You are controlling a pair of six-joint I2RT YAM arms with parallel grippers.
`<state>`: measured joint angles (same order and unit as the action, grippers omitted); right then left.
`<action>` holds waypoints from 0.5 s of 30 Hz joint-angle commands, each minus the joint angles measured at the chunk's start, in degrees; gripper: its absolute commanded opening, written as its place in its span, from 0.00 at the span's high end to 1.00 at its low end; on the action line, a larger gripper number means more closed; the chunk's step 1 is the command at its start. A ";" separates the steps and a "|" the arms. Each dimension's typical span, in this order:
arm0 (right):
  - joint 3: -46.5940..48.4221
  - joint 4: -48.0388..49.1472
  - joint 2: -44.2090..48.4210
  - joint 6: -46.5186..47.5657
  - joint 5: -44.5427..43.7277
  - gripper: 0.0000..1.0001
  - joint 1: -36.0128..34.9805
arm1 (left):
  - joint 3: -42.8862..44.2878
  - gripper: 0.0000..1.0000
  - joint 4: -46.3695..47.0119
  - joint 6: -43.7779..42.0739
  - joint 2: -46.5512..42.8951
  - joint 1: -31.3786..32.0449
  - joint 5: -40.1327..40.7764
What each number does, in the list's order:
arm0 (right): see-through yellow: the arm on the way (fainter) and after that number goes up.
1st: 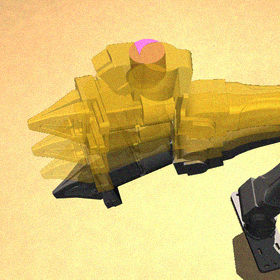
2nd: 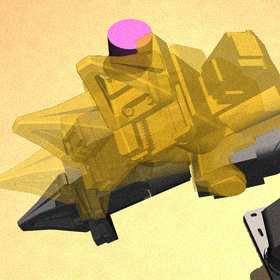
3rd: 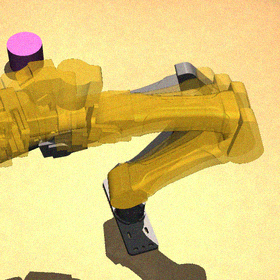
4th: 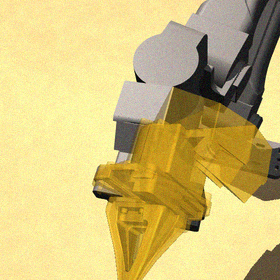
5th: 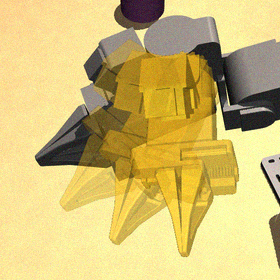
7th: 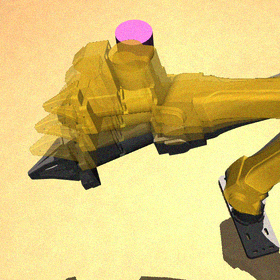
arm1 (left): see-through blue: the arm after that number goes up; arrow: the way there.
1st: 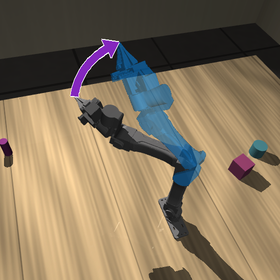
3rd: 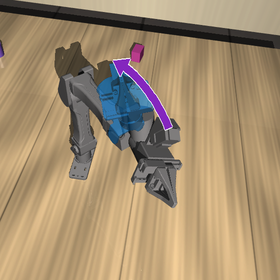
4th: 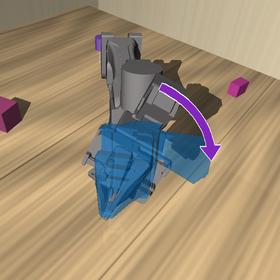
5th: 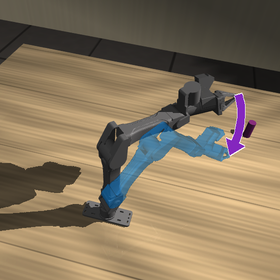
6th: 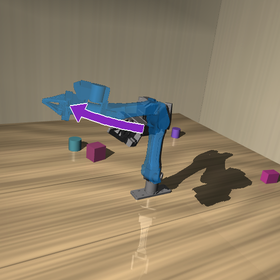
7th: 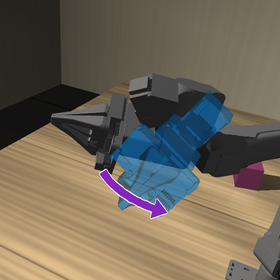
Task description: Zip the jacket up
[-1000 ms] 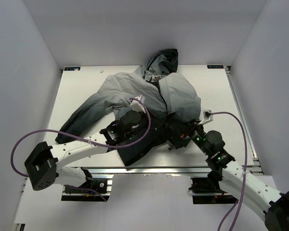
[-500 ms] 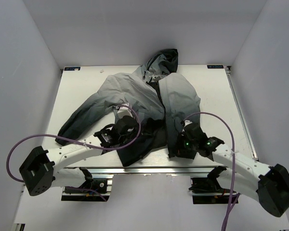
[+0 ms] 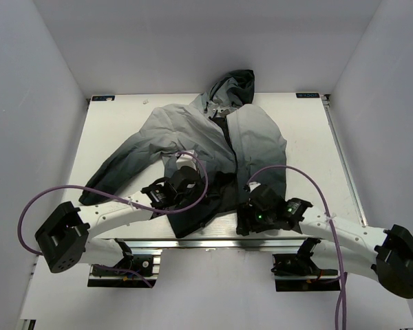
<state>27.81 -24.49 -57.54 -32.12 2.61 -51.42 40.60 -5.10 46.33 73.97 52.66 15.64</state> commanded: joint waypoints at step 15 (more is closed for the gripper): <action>7.96 -7.85 -12.59 -20.53 -30.82 0.40 -13.09 | -3.42 1.00 2.47 -0.45 -5.59 -0.19 -2.19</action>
<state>33.34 -30.68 -69.08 -49.58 -22.81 -63.94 38.04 -3.99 45.95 70.74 52.66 14.11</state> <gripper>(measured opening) 0.606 0.034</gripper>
